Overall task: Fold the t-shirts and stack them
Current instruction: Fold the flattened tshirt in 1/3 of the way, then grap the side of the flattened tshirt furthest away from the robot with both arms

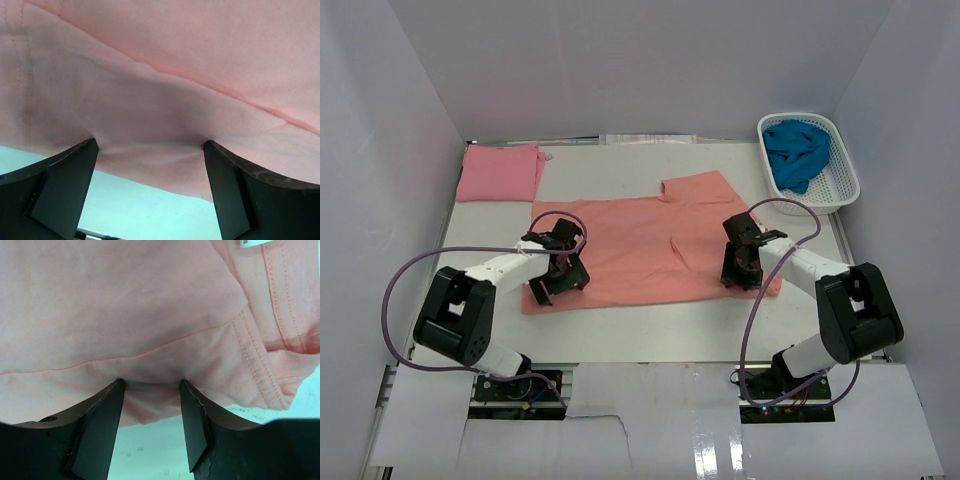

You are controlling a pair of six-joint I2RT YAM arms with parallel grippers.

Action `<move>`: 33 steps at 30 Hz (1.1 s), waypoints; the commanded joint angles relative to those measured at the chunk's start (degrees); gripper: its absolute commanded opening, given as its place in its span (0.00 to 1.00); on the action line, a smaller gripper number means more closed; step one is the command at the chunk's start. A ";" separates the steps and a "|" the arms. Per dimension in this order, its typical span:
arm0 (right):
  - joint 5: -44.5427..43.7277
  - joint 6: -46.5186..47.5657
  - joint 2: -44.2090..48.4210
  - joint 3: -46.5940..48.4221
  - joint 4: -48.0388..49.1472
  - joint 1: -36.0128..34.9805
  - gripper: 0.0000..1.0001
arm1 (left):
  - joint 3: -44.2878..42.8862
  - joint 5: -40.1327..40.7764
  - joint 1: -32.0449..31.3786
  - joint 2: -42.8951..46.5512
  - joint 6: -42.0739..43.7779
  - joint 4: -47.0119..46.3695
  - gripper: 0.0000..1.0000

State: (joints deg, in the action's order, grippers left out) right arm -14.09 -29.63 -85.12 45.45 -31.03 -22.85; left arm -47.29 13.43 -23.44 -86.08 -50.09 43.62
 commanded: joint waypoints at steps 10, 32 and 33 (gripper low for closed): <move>-2.78 -5.54 9.79 3.57 -17.30 -4.48 0.55 | -3.67 3.61 -0.29 8.47 -4.16 14.91 0.98; 15.21 18.99 -39.92 74.66 -9.05 10.72 0.85 | -53.00 -26.00 -1.95 -31.16 17.91 -13.37 0.98; 15.66 19.60 -43.17 75.65 -8.79 11.94 0.84 | -50.91 -25.74 -2.48 -31.16 18.35 -15.56 0.98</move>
State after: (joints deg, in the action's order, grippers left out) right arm -4.27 -13.08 -124.81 116.03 -38.81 -13.41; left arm -99.53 -6.81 -24.05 -118.37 -33.21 31.22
